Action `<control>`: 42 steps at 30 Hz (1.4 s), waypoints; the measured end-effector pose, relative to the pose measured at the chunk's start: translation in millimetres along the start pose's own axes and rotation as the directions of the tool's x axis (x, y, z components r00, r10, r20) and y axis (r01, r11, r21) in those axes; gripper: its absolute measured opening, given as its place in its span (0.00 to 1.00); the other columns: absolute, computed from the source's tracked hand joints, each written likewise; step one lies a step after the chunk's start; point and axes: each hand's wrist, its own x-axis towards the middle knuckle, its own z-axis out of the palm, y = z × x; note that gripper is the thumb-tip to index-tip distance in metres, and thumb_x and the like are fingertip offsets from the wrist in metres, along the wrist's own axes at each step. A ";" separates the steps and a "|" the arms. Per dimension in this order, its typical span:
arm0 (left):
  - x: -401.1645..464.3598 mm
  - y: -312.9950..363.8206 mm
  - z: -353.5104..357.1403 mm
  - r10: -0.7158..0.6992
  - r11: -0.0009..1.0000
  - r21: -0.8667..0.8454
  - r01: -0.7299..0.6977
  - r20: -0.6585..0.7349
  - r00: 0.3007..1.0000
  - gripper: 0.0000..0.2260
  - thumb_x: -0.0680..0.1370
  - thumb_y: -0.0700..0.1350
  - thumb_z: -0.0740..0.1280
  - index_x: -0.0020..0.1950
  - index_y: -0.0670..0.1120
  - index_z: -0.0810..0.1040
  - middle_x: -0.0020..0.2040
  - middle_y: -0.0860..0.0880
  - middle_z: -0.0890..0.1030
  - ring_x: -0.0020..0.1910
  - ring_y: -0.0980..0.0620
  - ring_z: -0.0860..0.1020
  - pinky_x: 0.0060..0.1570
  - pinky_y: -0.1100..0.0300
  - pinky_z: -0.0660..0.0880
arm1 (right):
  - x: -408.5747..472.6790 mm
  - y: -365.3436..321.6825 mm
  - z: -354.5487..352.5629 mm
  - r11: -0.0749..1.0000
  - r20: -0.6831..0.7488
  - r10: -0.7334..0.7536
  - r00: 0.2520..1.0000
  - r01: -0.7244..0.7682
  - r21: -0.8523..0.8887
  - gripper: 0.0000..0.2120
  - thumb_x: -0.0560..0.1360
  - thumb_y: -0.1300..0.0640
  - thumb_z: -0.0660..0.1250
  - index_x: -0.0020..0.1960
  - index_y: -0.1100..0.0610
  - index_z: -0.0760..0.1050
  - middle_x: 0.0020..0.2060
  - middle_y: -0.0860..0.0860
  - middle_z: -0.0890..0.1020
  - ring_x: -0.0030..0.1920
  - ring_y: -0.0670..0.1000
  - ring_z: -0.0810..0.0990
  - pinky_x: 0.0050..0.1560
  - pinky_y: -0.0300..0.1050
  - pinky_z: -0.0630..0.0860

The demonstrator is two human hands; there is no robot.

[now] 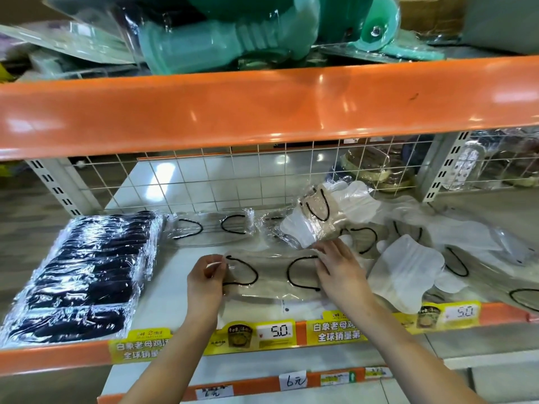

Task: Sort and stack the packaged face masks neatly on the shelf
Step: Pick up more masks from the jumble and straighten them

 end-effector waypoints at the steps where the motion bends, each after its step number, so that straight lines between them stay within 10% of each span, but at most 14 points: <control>1: 0.8 1.5 -2.8 -0.015 1.000 -0.027 0.014 -0.014 1.000 0.05 0.79 0.36 0.65 0.46 0.45 0.77 0.38 0.43 0.78 0.33 0.48 0.74 0.24 0.62 0.72 | -1.4 -1.3 0.2 0.997 0.015 -0.052 0.999 0.053 -0.048 0.16 0.68 0.68 0.71 0.55 0.59 0.77 0.51 0.55 0.78 0.49 0.59 0.80 0.46 0.50 0.79; 9: 3.6 21.7 -20.3 -0.097 0.959 -0.269 0.087 -0.023 0.995 0.09 0.79 0.33 0.61 0.46 0.45 0.76 0.38 0.44 0.75 0.27 0.55 0.74 0.26 0.67 0.74 | -6.9 -25.8 10.9 0.932 0.177 -0.301 0.937 0.328 -0.152 0.23 0.76 0.43 0.58 0.63 0.56 0.76 0.63 0.53 0.76 0.62 0.53 0.76 0.66 0.53 0.70; 18: 13.7 38.7 -37.6 0.031 0.998 0.051 -0.034 0.056 0.998 0.06 0.80 0.35 0.62 0.50 0.40 0.79 0.36 0.49 0.76 0.31 0.54 0.73 0.32 0.64 0.74 | 15.9 -47.9 33.4 0.931 0.117 -0.320 0.940 0.335 -0.143 0.24 0.59 0.68 0.66 0.54 0.56 0.81 0.51 0.50 0.83 0.50 0.53 0.82 0.49 0.43 0.79; 22: 19.0 35.6 -47.8 0.539 0.510 0.686 -0.519 0.215 0.814 0.17 0.79 0.51 0.63 0.64 0.43 0.75 0.60 0.45 0.78 0.57 0.45 0.76 0.54 0.51 0.72 | 28.3 -55.0 47.4 0.938 0.125 -0.287 0.950 0.305 -0.162 0.19 0.63 0.66 0.68 0.53 0.57 0.81 0.47 0.51 0.84 0.46 0.53 0.83 0.43 0.43 0.80; 26: 18.8 37.7 -47.5 0.654 0.079 0.669 -0.739 0.525 0.545 0.17 0.70 0.58 0.66 0.49 0.47 0.81 0.48 0.51 0.82 0.49 0.49 0.79 0.47 0.53 0.77 | 43.2 -73.6 59.8 0.943 0.108 -0.248 0.963 0.265 -0.201 0.18 0.70 0.58 0.56 0.51 0.55 0.82 0.45 0.50 0.84 0.43 0.53 0.84 0.38 0.44 0.80; 30: 34.2 30.0 -42.7 0.630 0.091 0.680 -0.728 0.526 0.571 0.08 0.66 0.39 0.72 0.43 0.47 0.81 0.40 0.51 0.82 0.38 0.48 0.82 0.33 0.55 0.77 | 53.8 -86.9 69.1 0.954 0.082 -0.252 0.964 0.261 -0.148 0.18 0.62 0.66 0.77 0.50 0.56 0.81 0.46 0.51 0.81 0.45 0.54 0.82 0.39 0.44 0.78; 35: 58.6 30.8 -42.8 0.589 0.124 0.751 -0.648 0.470 0.658 0.07 0.63 0.40 0.69 0.38 0.50 0.83 0.34 0.51 0.83 0.31 0.49 0.81 0.25 0.60 0.75 | 55.0 -98.1 74.1 0.937 0.010 -0.274 0.962 0.269 -0.222 0.24 0.56 0.69 0.74 0.51 0.56 0.79 0.46 0.53 0.79 0.46 0.56 0.79 0.45 0.47 0.76; 42: 89.5 31.2 -43.7 0.648 0.033 0.740 -0.672 0.496 0.578 0.18 0.70 0.35 0.55 0.49 0.42 0.83 0.49 0.48 0.84 0.53 0.47 0.82 0.51 0.54 0.77 | 72.9 -107.6 92.4 0.968 -0.105 -0.193 0.976 0.171 -0.186 0.10 0.65 0.65 0.62 0.42 0.55 0.77 0.41 0.52 0.78 0.42 0.57 0.75 0.42 0.48 0.66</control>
